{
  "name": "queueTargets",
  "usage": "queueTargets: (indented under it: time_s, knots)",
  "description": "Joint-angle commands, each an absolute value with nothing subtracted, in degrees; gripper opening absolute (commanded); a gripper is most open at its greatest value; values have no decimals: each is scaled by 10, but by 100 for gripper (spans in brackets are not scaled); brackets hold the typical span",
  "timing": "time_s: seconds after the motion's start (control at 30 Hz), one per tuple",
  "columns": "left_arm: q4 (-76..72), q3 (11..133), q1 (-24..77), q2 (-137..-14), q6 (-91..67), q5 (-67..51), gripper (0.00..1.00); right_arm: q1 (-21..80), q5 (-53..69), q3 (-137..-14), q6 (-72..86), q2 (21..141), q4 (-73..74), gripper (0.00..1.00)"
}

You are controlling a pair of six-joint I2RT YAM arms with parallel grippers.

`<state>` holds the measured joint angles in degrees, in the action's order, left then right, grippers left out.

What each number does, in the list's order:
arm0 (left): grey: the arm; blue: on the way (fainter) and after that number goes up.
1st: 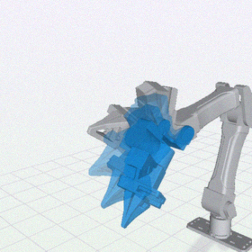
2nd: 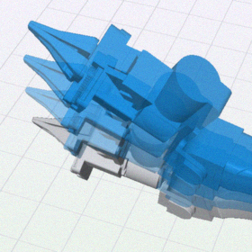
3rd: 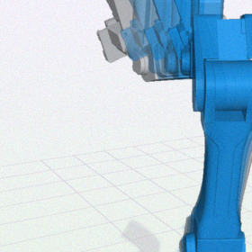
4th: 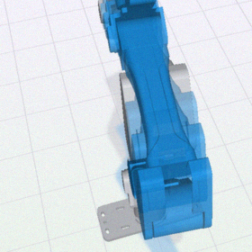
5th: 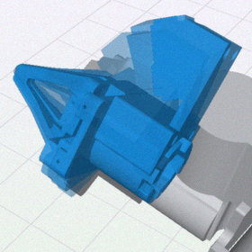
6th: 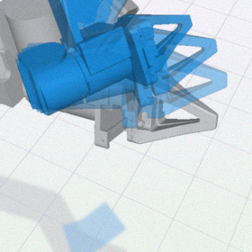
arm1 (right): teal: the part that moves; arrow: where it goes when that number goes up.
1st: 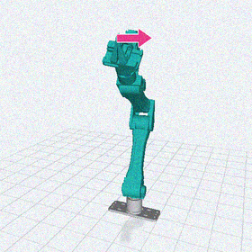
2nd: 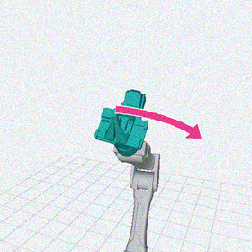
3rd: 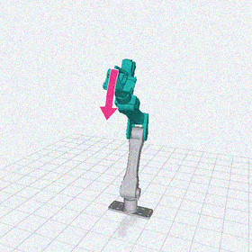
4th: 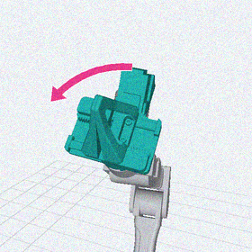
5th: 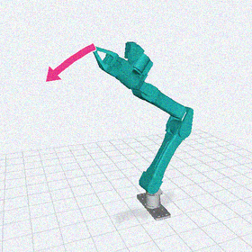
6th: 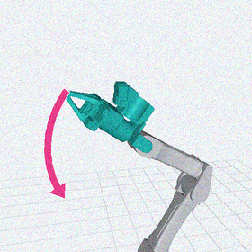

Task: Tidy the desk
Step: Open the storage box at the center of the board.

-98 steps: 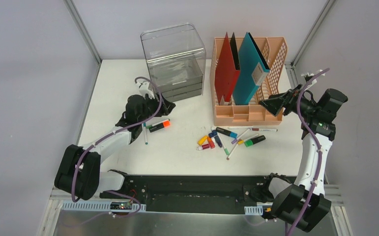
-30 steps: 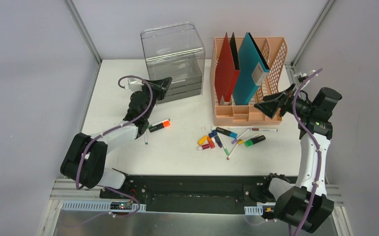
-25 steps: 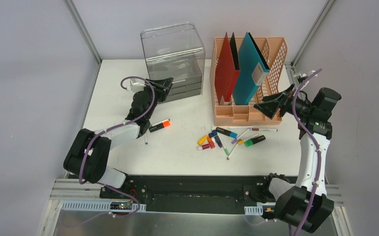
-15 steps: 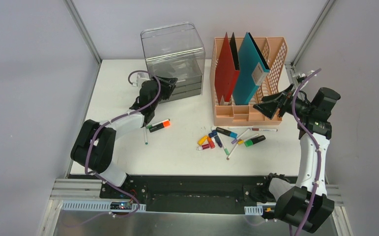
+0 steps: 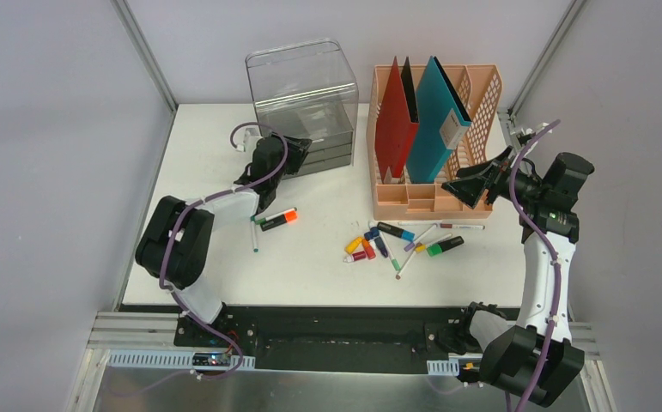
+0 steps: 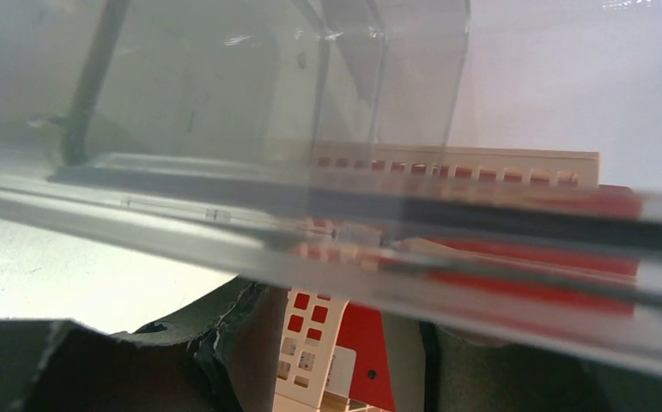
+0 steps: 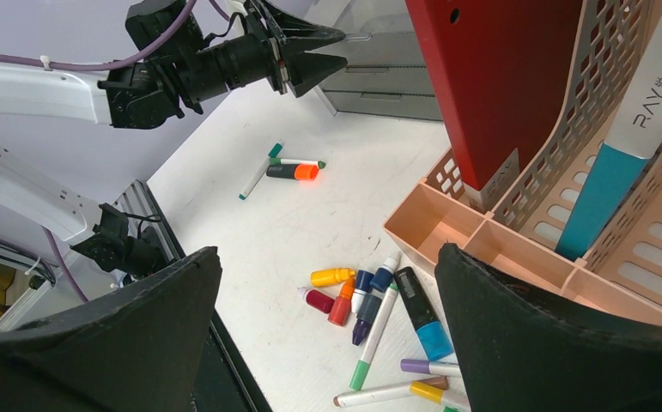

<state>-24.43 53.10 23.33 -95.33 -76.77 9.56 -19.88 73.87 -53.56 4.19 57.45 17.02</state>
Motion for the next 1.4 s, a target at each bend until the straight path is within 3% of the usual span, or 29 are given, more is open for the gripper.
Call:
queueTargets:
  time_s: [0.0,0.47,0.5,0.57,0.63,0.7,1.07,1.37]
  knots:
    - [-259,558,239,-967,-770,126,42,-195,751,-535,25,571,155,99]
    - [-367,517,239,-994,-787,164,38,-194,752,-537,19,569,161,99]
    - [-370,515,239,-994,-788,167,35,-194,752,-537,19,569,161,99]
    - [-382,508,239,-995,-788,172,17,-194,752,-538,19,569,161,99]
    - [-398,501,239,-997,-788,175,5,-194,752,-538,18,568,162,99]
    - [-405,496,239,-997,-789,174,0,-194,753,-538,18,568,162,99]
    - [-478,462,239,-973,-794,122,0,-194,755,-538,18,567,163,99]
    - [-473,393,239,-877,-791,108,0,-187,755,-546,-8,564,186,99]
